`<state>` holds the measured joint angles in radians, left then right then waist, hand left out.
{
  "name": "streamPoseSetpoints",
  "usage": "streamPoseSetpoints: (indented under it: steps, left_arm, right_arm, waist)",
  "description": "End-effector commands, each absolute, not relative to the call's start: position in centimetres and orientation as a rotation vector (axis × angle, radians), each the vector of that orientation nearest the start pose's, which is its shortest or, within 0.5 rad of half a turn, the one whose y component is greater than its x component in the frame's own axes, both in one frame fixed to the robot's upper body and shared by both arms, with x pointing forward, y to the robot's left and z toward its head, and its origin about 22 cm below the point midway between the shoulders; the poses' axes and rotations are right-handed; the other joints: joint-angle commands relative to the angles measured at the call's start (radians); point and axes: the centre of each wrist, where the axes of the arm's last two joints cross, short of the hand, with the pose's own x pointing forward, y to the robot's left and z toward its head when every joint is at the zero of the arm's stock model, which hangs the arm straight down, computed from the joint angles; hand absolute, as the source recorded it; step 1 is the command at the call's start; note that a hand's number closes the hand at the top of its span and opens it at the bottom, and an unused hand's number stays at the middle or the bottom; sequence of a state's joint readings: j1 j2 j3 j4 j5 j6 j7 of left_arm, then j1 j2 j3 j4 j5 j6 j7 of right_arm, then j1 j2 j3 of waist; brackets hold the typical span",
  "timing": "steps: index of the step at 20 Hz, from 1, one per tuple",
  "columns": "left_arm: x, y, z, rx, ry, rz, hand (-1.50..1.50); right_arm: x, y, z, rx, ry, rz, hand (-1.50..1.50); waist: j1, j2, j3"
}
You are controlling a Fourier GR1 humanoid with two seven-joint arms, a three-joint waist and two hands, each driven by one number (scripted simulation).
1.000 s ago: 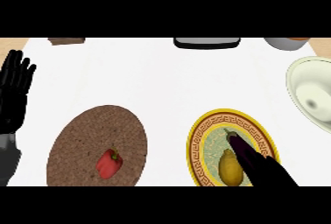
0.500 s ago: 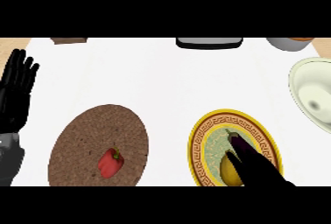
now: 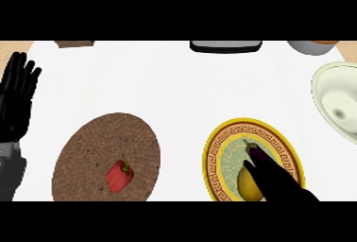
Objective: Pick the lemon from the plate and place it in the bowl
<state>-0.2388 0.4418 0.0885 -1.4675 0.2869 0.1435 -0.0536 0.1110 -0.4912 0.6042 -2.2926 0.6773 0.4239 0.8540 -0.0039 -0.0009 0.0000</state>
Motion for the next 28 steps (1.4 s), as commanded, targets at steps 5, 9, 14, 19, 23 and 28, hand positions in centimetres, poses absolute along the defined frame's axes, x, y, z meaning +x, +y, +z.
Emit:
streamPoseSetpoints:
  steps: [5, 9, 14, 19, 23, 28]
  left_arm:
    - [29.2, 34.0, 9.9, 0.241, -1.775, 0.037, 0.0]
    - [28.6, 32.8, 8.2, 0.237, -1.779, 0.036, 0.0]
    - [29.4, 33.8, 8.6, 0.266, -1.806, 0.01, 0.0]
    - [28.5, 33.4, 8.8, 0.237, -1.772, 0.032, 0.0]
    - [29.5, 31.2, 8.4, 0.23, -1.767, 0.03, 0.0]
    - [29.0, 33.8, 8.8, 0.246, -1.78, 0.028, 0.0]
  right_arm:
    - [15.0, -20.3, 10.7, -0.641, -1.103, 1.256, -1.5]
    - [16.1, -20.5, 9.0, -0.613, -1.146, 1.269, -1.5]
    - [16.3, -21.0, 9.0, -0.607, -1.125, 1.3, -1.5]
    - [16.5, -20.5, 6.5, -0.605, -1.092, 1.306, -1.5]
    - [17.4, -19.4, 6.2, -0.611, -1.1, 1.286, -1.5]
    - [17.5, -16.9, 3.6, -0.623, -1.054, 1.306, -1.5]
  waist:
    - [0.002, 0.0, 0.0]
    - [0.003, 0.0, 0.0]
    - [0.001, 0.001, 0.0]
    - [0.003, 0.0, 0.0]
    - [0.003, 0.0, 0.0]
    - [0.004, 0.0, 0.0]
